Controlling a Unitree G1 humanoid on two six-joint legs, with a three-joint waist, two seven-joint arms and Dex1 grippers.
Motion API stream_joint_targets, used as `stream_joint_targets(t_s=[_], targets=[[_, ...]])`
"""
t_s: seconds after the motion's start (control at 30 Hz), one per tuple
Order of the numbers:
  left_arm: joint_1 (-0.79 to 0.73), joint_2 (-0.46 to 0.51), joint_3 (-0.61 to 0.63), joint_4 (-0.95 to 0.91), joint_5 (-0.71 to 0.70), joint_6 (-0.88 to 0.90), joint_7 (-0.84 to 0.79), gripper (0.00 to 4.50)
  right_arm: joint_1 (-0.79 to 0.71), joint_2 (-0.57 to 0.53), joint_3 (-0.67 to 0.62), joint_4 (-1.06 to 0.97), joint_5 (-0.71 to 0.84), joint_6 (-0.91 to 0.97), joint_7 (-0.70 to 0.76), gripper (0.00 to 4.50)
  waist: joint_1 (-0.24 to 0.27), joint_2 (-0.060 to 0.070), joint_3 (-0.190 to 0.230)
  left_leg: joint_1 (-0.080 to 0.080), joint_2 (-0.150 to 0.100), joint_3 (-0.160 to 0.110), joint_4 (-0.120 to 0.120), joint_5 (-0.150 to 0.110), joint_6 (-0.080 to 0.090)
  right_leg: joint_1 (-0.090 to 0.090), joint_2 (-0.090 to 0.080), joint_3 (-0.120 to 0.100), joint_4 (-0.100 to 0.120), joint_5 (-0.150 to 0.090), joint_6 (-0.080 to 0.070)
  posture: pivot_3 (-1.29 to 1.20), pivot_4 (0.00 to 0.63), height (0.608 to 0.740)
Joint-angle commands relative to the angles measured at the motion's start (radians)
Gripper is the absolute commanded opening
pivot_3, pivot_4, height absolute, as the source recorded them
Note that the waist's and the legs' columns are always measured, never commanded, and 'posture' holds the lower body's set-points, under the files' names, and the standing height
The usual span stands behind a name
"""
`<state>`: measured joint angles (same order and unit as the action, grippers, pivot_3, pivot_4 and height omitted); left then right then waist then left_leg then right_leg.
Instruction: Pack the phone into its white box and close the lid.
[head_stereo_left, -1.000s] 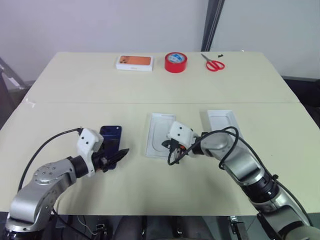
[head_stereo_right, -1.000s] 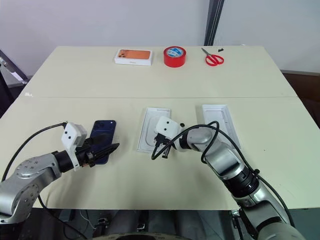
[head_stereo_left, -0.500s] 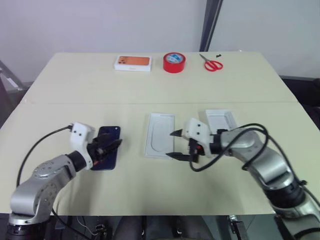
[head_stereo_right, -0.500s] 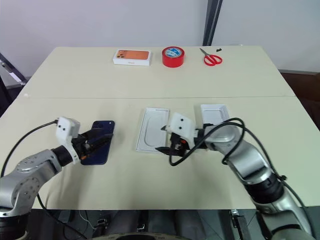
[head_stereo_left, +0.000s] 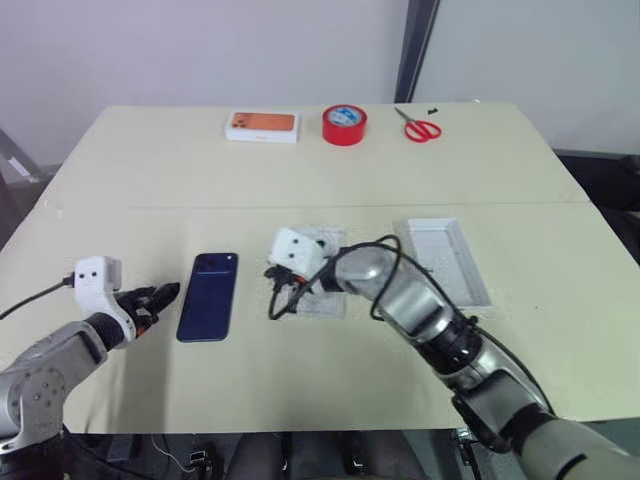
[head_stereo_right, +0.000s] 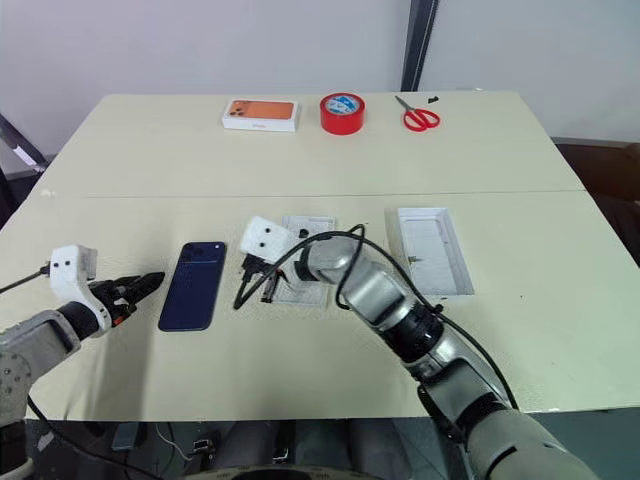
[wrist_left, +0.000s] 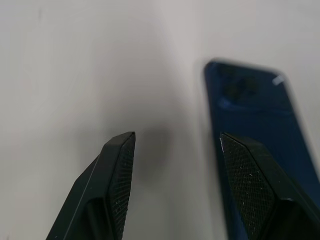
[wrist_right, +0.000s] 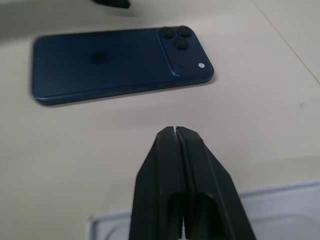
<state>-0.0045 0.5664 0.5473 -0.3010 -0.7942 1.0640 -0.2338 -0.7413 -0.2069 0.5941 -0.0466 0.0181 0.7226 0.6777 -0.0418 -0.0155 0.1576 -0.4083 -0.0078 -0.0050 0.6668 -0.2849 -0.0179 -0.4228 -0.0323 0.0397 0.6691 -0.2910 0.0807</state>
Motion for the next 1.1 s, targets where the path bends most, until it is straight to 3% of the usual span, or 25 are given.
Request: stream_joint_targets(t_s=[0.03, 0.23, 0.53, 0.83, 1.1], targets=[[-0.032, -0.020, 0.062, -0.001, -0.087, 0.100, 0.039, 2.84, -0.040, 0.042, 0.040, 0.030, -0.046, -0.032, -0.010, 0.03, 0.000, 0.000, 0.000, 0.000, 0.000, 0.000, 0.000, 0.000, 0.000, 0.000, 0.000, 0.000, 0.000, 0.000, 0.000, 0.00, 0.150, 0.733], [-0.062, -0.053, 0.030, -0.020, -0.172, 0.291, 0.084, 2.84, -0.073, 0.072, 0.109, 0.087, -0.100, -0.029, 0.024, 0.03, 0.001, 0.000, -0.001, 0.000, 0.000, 0.000, 0.000, 0.000, -0.001, 0.000, 0.000, 0.000, 0.000, 0.000, 0.000, 0.00, 0.150, 0.733], [-0.108, -0.179, -0.040, -0.109, -0.237, 0.404, 0.129, 2.84, -0.084, 0.058, 0.151, 0.119, -0.162, -0.019, 0.068, 0.03, 0.014, 0.000, -0.002, 0.000, -0.002, 0.000, 0.000, 0.001, -0.001, 0.001, -0.002, 0.000, 0.000, 0.000, 0.000, 0.00, 0.150, 0.733], [-0.147, -0.305, 0.022, -0.097, -0.331, 0.471, 0.177, 2.84, -0.077, 0.036, 0.151, 0.104, -0.204, -0.021, 0.106, 0.03, 0.029, 0.000, -0.007, 0.001, -0.003, 0.000, 0.000, 0.001, -0.001, 0.003, -0.002, -0.001, -0.002, 0.000, 0.000, 0.00, 0.150, 0.733], [-0.172, -0.319, 0.059, -0.071, -0.366, 0.497, 0.216, 2.84, -0.069, 0.042, 0.143, 0.107, -0.216, -0.027, 0.113, 0.03, 0.025, 0.000, -0.008, 0.001, -0.003, -0.001, 0.000, 0.002, -0.005, 0.003, -0.002, -0.001, -0.002, 0.000, 0.000, 0.00, 0.150, 0.733]])
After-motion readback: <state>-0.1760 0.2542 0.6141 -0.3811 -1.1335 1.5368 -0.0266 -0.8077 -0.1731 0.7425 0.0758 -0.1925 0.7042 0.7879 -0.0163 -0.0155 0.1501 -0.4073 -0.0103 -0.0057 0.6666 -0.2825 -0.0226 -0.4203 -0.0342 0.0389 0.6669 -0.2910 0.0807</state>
